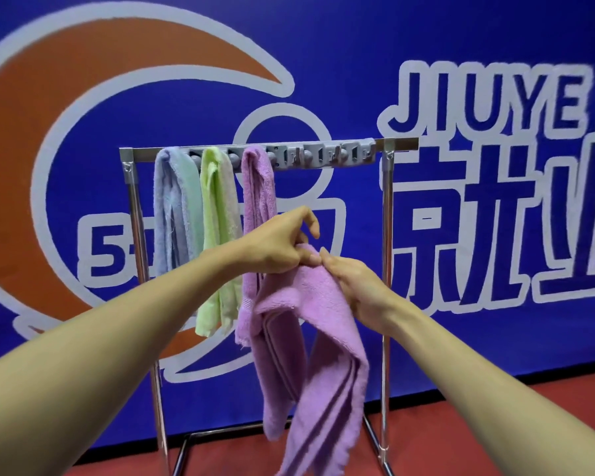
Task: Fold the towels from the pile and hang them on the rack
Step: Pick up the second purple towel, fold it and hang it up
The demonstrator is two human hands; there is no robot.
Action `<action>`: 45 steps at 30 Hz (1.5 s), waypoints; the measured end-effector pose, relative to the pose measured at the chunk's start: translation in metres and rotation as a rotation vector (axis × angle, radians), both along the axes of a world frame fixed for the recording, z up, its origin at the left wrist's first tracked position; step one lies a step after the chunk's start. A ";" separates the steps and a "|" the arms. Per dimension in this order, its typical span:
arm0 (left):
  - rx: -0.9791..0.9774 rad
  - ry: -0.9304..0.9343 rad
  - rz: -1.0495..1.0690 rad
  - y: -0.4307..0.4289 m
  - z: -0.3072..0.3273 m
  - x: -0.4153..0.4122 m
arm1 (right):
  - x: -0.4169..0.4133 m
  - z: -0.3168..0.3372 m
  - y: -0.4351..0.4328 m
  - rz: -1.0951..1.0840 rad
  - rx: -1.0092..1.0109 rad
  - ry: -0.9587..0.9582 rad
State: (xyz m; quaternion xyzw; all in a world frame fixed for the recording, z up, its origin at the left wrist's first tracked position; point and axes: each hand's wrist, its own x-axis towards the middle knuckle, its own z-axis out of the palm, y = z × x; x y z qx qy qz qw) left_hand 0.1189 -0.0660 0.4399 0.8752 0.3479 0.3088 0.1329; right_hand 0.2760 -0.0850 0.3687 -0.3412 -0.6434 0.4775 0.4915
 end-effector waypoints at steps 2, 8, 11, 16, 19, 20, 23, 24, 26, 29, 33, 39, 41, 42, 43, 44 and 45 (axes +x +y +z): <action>-0.018 -0.025 -0.009 0.005 0.002 -0.002 | 0.006 0.005 0.002 0.055 -0.009 0.002; -0.236 -0.175 -0.075 0.012 0.001 -0.009 | 0.026 0.018 0.013 -0.034 0.135 -0.080; -0.433 -0.426 -0.173 0.019 -0.011 -0.005 | 0.028 0.038 0.020 -0.040 0.217 -0.070; -0.706 -0.589 -0.326 0.028 -0.040 -0.003 | 0.023 0.063 0.030 -0.092 0.239 -0.048; -0.754 -0.597 -0.353 0.041 -0.053 -0.003 | 0.026 0.074 0.039 -0.150 0.216 0.137; -0.749 -0.587 -0.347 0.044 -0.054 -0.002 | 0.028 0.076 0.043 -0.158 0.209 0.186; -0.697 -0.614 -0.291 0.048 -0.049 0.004 | 0.032 0.083 0.053 -0.186 0.187 0.251; -0.671 -0.652 -0.259 0.051 -0.044 0.008 | 0.033 0.084 0.058 -0.191 0.180 0.270; -0.609 -0.738 -0.212 0.056 -0.030 0.015 | 0.034 0.090 0.069 -0.204 0.168 0.319; -0.589 -0.928 -0.238 0.070 -0.002 0.022 | 0.032 0.102 0.086 -0.206 0.147 0.400; -0.564 -1.082 -0.281 0.090 0.040 0.027 | 0.022 0.127 0.114 -0.193 0.090 0.508; -0.465 -1.074 -0.104 0.111 0.090 0.031 | -0.004 0.175 0.163 -0.161 0.024 0.646; -0.391 -1.056 0.016 0.125 0.100 0.033 | -0.013 0.181 0.180 -0.198 -0.010 0.637; -0.359 -1.081 0.071 0.134 0.102 0.034 | -0.016 0.179 0.187 -0.218 -0.029 0.610; -0.338 -1.098 0.118 0.141 0.102 0.037 | -0.018 0.175 0.191 -0.239 -0.046 0.584; -0.325 -1.110 0.149 0.148 0.100 0.041 | -0.019 0.171 0.196 -0.276 -0.059 0.550; -0.318 -1.119 0.188 0.155 0.097 0.043 | -0.019 0.164 0.200 -0.309 -0.067 0.510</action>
